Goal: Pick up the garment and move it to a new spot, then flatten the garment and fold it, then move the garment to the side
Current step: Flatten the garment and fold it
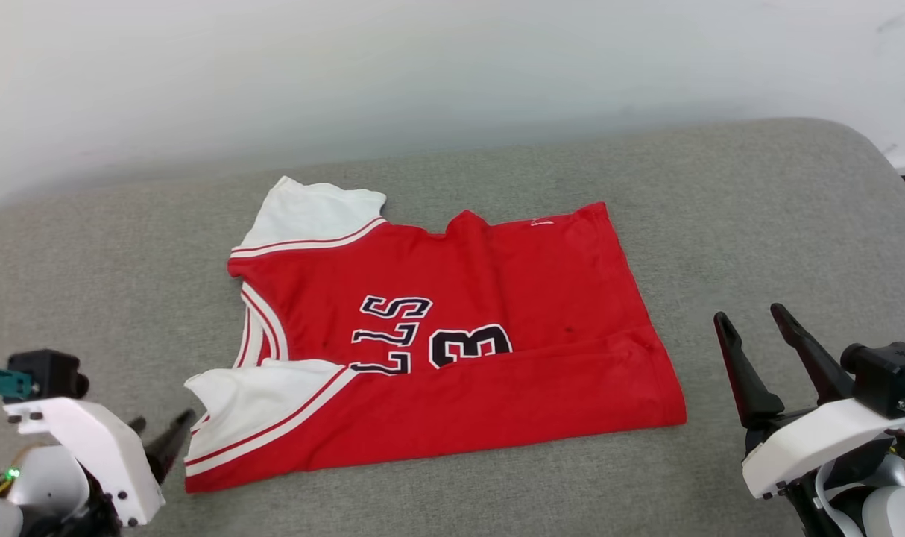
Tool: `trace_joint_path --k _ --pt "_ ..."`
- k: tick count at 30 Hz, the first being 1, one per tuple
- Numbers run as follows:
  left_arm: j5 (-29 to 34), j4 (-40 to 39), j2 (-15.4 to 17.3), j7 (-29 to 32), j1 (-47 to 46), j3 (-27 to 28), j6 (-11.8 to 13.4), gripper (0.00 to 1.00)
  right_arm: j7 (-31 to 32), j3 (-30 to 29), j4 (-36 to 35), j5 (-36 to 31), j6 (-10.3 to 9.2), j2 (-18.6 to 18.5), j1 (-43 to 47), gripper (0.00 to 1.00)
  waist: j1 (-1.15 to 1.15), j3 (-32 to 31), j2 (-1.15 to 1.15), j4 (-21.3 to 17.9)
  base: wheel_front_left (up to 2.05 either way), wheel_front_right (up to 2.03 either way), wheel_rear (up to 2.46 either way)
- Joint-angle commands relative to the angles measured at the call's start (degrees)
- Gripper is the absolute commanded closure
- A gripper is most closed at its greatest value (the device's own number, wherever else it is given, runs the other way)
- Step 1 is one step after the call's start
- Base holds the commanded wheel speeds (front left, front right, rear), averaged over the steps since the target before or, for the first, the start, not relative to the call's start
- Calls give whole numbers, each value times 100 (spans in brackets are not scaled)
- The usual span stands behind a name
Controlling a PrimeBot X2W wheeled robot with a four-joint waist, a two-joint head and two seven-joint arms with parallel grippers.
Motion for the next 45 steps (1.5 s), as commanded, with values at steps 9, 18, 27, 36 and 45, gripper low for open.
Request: trace_joint_path --k 9,18,27,36,45 --pt "-410 310 -35 587 180 -35 249 0 -41 39 -415 -38 -5 217 -93 0 0 587 0 -414 0 0 0" --pt "-513 909 -296 1012 71 -395 310 3 -71 7 -381 81 -5 235 -300 0 0 993 0 -528 0 0 0" --pt "-454 872 -474 797 -57 -442 217 100 517 -286 -312 435 -5 -58 -392 0 0 872 0 -361 0 0 0" --pt "-377 3 -401 179 62 11 447 100 3207 -190 135 1264 -5 -630 -550 0 0 789 0 -79 0 0 0" --pt "-179 -800 -439 92 -136 -89 528 100 4374 -93 565 1510 -5 -491 -984 0 0 1142 0 321 0 0 0"
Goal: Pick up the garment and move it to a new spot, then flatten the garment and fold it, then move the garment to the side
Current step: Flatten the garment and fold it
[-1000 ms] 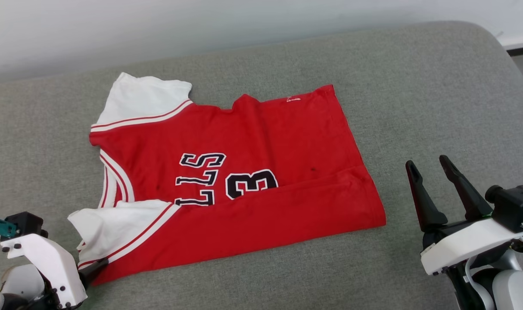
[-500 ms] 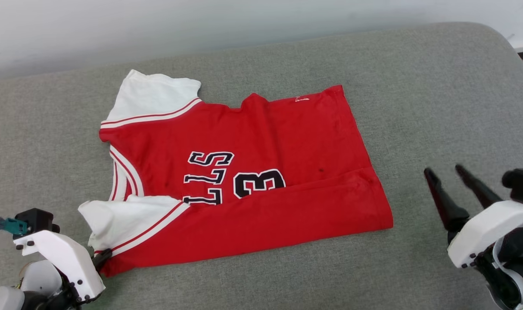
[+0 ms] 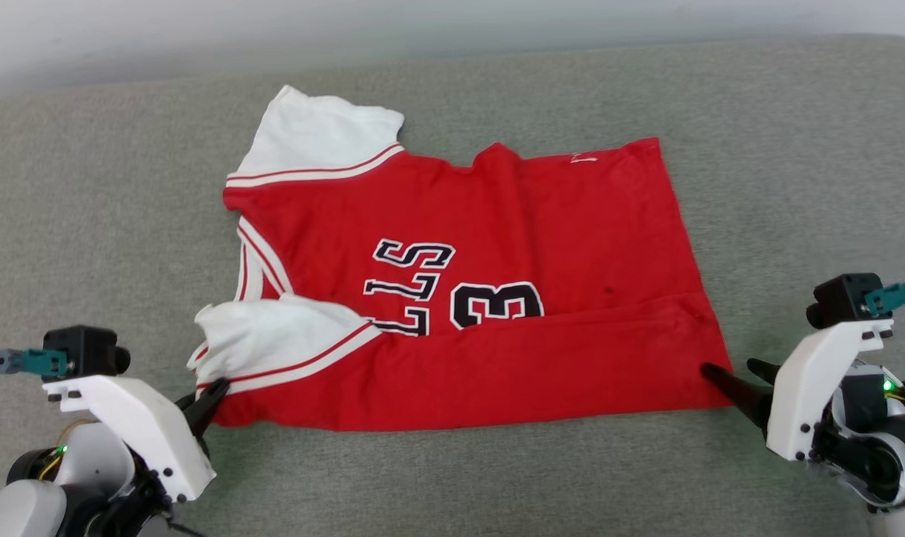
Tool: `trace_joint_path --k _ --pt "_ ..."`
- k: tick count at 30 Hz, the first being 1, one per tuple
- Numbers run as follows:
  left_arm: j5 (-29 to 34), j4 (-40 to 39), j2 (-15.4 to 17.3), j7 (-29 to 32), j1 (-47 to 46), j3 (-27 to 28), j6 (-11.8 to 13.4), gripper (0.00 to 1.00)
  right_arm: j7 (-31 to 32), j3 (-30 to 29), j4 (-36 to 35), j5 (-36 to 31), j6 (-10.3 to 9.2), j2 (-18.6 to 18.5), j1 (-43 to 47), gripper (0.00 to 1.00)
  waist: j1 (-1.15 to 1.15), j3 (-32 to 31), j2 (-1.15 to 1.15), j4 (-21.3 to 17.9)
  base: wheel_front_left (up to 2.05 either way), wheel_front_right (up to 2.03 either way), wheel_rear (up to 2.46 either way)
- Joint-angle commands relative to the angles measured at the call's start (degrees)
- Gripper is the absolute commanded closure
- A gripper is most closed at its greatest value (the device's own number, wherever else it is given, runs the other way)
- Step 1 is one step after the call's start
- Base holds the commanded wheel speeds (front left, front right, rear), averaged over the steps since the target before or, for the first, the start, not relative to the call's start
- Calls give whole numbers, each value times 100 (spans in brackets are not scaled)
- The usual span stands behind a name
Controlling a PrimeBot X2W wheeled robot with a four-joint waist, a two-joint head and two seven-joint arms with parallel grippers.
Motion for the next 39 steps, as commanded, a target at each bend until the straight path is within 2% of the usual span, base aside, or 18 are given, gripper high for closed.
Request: trace_joint_path --k 1,8,9,10,11,12,20,26,39 --pt "36 -89 -52 -9 -139 -33 7 100 35 28 142 26 -4 43 -160 0 -1 164 0 148 0 0 0" --pt "118 -124 -150 -41 -309 -190 -55 100 165 321 797 284 -4 185 -405 0 -1 303 0 251 0 0 0" --pt "114 -108 -164 -45 -309 -204 -59 100 186 385 871 298 -4 184 -427 3 -1 307 0 257 0 0 0" --pt "112 -93 -178 -52 -308 -217 -68 100 182 434 919 358 -4 204 -439 55 -1 309 0 261 0 0 0" --pt "112 -73 -188 -61 -306 -226 -72 100 189 490 960 412 -3 218 -458 80 -1 305 0 261 0 0 0" --pt "111 -57 -194 -64 -305 -233 -80 100 189 538 992 439 -3 203 -473 100 -1 298 0 262 0 0 0" --pt "76 64 -247 -114 -304 -290 -161 100 -8 645 930 617 -3 -103 -652 100 -1 99 0 263 0 0 0" --pt "209 22 -178 -323 -142 -248 -190 100 -115 750 651 710 -3 -268 -587 100 -1 -330 0 214 0 0 0" --pt "197 -240 -24 -276 519 -231 38 100 -113 748 188 759 -3 -390 74 100 -1 -1182 0 275 0 0 0"
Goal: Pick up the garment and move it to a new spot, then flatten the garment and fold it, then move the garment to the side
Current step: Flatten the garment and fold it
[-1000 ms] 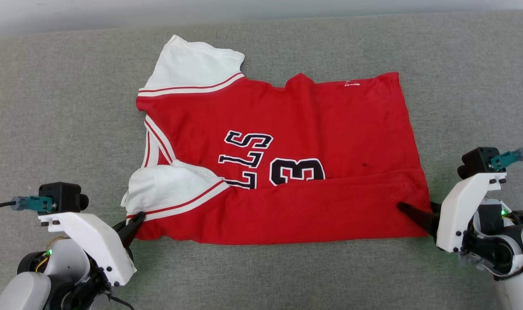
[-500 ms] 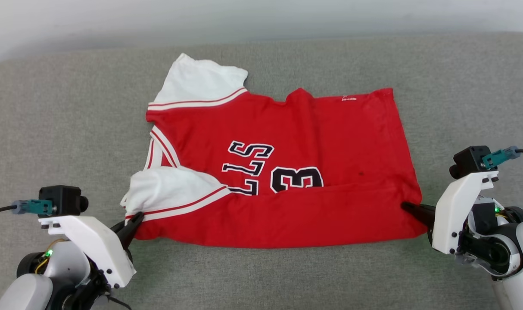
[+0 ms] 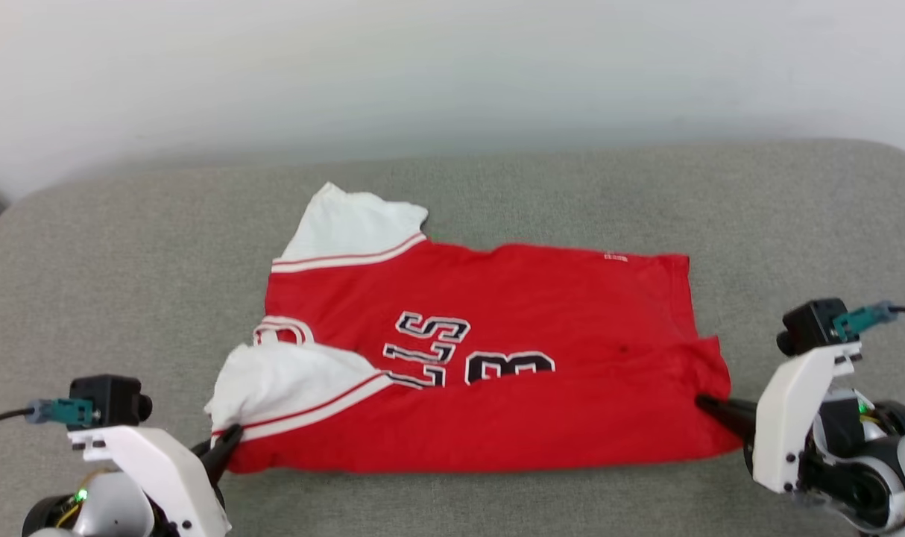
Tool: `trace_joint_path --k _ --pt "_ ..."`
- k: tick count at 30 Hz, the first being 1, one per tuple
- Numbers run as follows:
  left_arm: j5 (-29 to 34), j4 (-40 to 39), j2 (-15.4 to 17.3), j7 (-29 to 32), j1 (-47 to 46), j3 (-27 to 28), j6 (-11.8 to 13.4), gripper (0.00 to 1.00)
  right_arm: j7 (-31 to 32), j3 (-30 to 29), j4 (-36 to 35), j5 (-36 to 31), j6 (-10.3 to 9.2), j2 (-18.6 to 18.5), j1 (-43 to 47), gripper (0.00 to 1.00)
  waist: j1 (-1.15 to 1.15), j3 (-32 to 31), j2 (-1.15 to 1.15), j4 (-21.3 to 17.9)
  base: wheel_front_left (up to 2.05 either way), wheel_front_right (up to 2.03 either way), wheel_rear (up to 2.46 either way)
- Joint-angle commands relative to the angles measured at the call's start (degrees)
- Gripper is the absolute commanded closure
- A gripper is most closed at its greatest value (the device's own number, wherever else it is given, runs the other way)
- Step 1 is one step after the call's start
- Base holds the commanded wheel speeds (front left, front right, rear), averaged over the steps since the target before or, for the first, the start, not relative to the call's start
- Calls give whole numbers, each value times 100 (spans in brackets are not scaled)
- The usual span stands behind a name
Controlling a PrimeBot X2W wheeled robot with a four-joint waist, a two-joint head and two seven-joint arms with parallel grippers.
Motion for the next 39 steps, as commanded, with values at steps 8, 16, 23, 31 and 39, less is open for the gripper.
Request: trace_joint_path --k 8,16,23,31,39 --pt "-198 86 -61 171 608 -104 133 100 85 -232 -186 -27 -2 -13 763 100 0 -344 0 46 0 0 0" --pt "-195 434 -321 -116 454 -141 43 0 -779 -62 -234 -444 -3 25 927 0 0 -166 0 -15 0 0 0" --pt "24 475 -239 -429 136 15 31 0 -1980 -301 -468 -1192 -2 217 989 0 0 -205 0 -159 0 0 0" --pt "530 536 -262 -992 -639 181 211 0 -2862 -806 -711 -1867 -2 690 905 0 0 -106 0 -411 0 0 0" --pt "950 1225 -265 -1336 -2318 166 -26 0 -3625 -1129 -1153 -2479 -2 1190 411 0 0 852 0 -761 0 0 0"
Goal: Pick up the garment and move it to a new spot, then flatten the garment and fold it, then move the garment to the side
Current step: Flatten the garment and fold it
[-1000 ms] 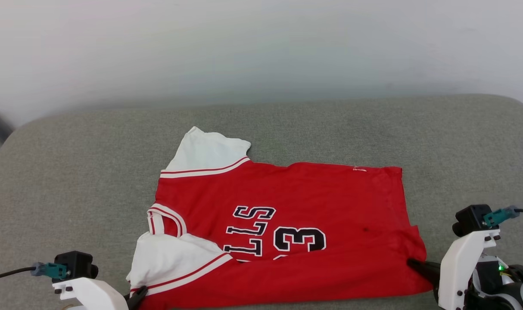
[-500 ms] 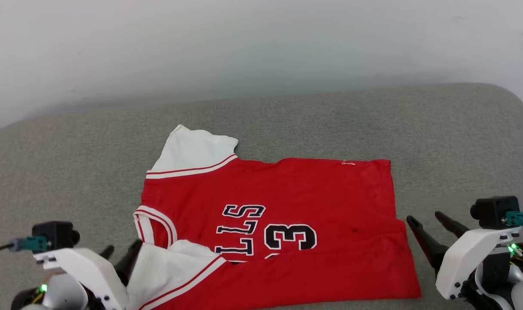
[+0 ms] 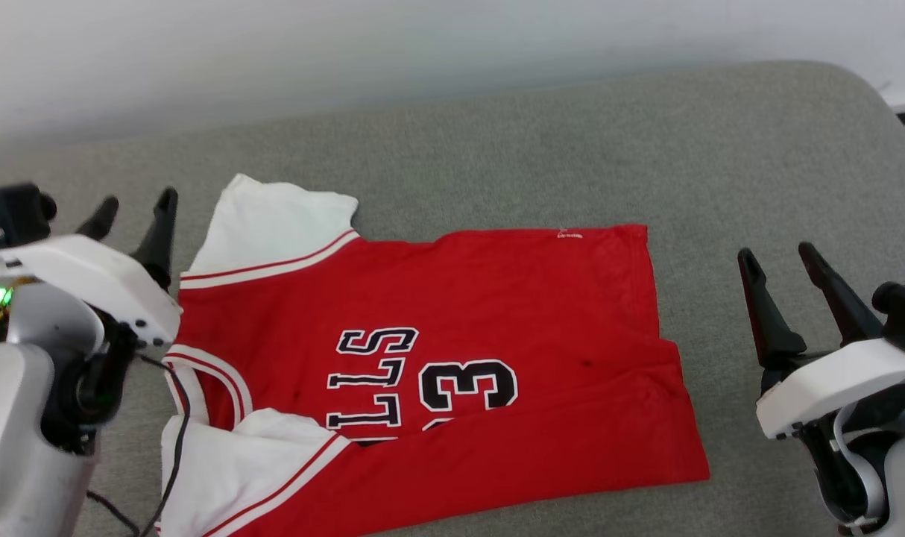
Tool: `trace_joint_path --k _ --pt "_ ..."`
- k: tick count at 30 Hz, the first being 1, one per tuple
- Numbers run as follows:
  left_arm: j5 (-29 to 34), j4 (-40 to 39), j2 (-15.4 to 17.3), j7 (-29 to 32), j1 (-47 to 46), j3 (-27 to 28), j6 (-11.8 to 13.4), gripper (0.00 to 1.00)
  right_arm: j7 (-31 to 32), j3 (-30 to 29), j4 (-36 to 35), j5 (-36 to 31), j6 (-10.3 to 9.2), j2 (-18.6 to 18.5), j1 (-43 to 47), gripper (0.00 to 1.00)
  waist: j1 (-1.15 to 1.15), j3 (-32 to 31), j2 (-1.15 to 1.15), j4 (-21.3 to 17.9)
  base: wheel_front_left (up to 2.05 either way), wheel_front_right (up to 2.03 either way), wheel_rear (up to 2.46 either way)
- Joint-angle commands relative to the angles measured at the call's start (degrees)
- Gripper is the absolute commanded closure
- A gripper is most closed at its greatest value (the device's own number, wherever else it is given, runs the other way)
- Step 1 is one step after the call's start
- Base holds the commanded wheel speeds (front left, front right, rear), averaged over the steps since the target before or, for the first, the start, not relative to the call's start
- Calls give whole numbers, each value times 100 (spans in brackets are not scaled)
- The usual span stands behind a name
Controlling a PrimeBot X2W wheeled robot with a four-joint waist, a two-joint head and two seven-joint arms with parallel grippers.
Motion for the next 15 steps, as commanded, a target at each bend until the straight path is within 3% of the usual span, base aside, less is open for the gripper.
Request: trace_joint_path --k 1,10,15 --pt "-40 155 3 36 -346 7 -105 0 -121 43 -87 -40 -2 71 -181 0 0 520 0 -190 0 0 0" --pt "35 1051 468 645 -1931 -56 -530 0 -624 426 -294 -86 -2 265 -747 0 0 1625 0 -637 0 0 0" --pt "-101 1444 857 1767 -2528 -318 -885 0 -726 588 -265 -22 -3 316 -896 0 0 1924 0 -843 0 0 0"
